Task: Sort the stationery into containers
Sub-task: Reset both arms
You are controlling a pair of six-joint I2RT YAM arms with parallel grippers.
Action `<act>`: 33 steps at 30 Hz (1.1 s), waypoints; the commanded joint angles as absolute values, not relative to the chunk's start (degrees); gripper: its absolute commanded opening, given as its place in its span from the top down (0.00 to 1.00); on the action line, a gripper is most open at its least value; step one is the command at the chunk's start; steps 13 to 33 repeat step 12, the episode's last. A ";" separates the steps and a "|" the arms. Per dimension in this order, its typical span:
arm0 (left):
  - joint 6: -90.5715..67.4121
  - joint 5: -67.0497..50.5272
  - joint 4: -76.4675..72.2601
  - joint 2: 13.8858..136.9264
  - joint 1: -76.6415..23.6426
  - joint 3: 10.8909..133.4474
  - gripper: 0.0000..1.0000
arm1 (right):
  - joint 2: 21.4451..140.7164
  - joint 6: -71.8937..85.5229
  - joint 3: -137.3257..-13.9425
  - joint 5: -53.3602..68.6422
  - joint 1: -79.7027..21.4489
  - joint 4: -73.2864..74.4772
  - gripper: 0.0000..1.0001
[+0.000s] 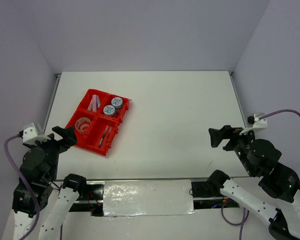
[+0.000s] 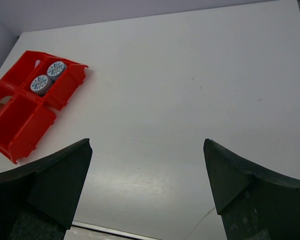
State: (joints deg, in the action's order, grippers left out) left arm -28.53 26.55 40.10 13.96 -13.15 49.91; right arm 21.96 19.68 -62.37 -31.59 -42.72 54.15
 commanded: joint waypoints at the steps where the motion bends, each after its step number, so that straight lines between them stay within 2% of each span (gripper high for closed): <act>1: -28.12 28.04 38.77 9.50 -13.01 50.10 0.01 | 19.70 20.13 -64.25 -31.02 -42.80 54.49 0.00; 33: -28.92 29.71 38.41 8.00 -13.18 49.57 0.01 | 18.19 20.48 -62.75 -31.46 -42.80 53.53 0.00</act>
